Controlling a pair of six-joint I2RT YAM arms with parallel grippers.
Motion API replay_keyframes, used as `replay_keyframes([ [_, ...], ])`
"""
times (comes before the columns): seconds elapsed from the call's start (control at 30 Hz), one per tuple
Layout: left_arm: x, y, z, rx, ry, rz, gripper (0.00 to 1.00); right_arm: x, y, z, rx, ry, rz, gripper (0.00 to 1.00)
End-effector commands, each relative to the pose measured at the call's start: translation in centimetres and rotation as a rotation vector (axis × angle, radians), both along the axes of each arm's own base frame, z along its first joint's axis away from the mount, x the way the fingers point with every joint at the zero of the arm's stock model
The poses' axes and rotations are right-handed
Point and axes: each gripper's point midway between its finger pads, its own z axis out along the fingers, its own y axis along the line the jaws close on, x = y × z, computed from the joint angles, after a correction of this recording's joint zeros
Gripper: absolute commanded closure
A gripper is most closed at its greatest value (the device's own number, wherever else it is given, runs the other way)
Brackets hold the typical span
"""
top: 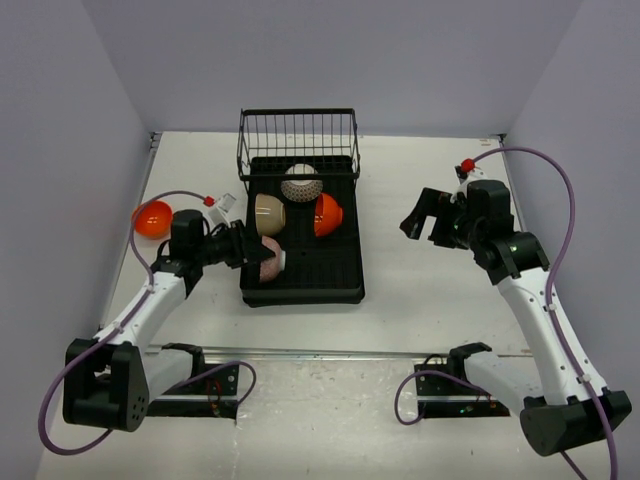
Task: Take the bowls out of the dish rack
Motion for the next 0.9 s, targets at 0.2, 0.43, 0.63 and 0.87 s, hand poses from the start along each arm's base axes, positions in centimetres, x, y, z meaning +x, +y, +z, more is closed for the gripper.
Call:
replay_keyframes([
  [0.2, 0.9, -0.7, 0.0, -0.034, -0.028, -0.03, 0.8, 0.2, 0.2, 1.6, 0.008, -0.061, 0.01, 0.01],
  [0.43, 1.0, -0.9, 0.2, -0.057, -0.031, -0.029, 1.0, 0.2, 0.2, 1.5, 0.007, -0.058, 0.01, 0.01],
  [0.63, 0.8, -1.4, 1.5, -0.117, -0.057, -0.046, 1.0, 0.3, 0.2, 1.3, 0.002, -0.058, 0.013, 0.01],
  [0.87, 0.5, -2.1, 4.3, -0.206, -0.131, -0.087, 1.0, 0.6, 0.3, 1.2, 0.002, -0.054, 0.02, 0.01],
])
